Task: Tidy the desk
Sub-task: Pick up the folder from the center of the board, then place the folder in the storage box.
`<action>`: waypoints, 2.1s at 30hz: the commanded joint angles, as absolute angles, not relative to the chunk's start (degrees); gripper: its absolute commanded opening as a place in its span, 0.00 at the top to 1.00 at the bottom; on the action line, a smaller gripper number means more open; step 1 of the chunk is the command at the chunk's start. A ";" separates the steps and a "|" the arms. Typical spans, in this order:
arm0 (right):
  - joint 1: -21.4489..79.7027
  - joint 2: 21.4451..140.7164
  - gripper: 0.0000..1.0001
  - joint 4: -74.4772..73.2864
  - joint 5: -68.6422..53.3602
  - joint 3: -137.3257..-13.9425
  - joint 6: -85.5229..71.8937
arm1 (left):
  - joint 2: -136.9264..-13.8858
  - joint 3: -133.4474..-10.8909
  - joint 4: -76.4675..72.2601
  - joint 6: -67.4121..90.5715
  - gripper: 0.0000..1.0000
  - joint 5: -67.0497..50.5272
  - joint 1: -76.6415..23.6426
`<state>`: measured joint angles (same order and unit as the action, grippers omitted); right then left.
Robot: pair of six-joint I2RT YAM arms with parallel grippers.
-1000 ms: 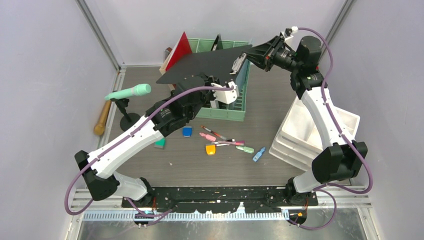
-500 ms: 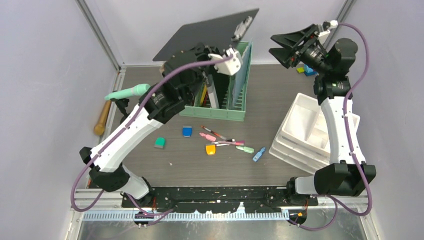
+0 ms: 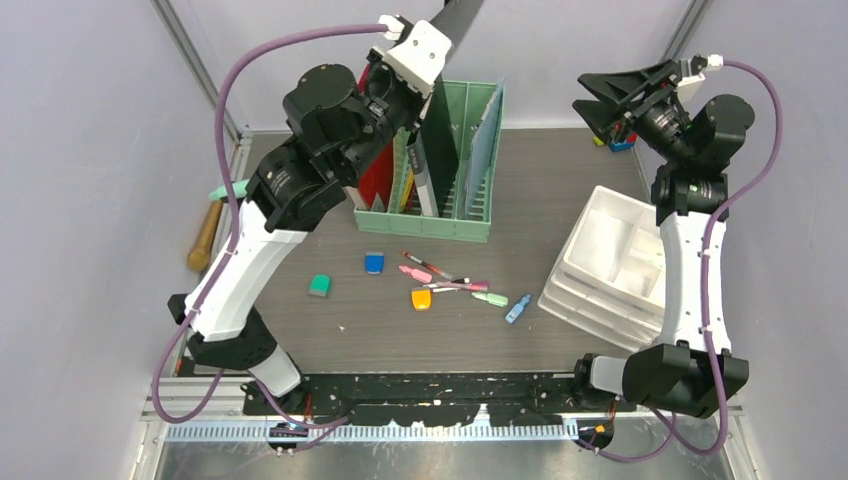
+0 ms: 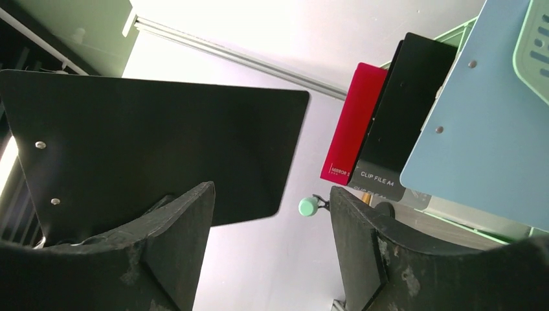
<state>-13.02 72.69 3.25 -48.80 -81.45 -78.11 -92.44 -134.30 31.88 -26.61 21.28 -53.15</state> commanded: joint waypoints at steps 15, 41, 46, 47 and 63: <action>-18.34 65.71 0.28 9.61 -49.26 -77.25 -80.18 | -103.42 -141.42 31.73 8.53 1.00 15.46 -52.30; -19.24 65.09 0.28 12.80 -49.20 -74.43 -82.39 | -114.01 -144.35 30.47 13.96 1.00 32.76 -50.04; -19.38 64.79 0.28 12.96 -48.98 -73.95 -82.35 | -116.44 -144.18 28.52 18.26 1.00 34.98 -49.49; -19.40 64.78 0.28 13.00 -48.96 -73.89 -82.38 | -116.94 -143.96 27.80 18.50 1.00 34.95 -49.48; -19.73 65.48 0.28 13.40 -48.48 -72.84 -82.35 | -123.18 -138.50 10.66 10.86 1.00 33.32 -49.39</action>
<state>-19.35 66.37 10.28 -48.77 -72.84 -82.30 -123.24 -139.83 21.87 13.96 32.80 -49.74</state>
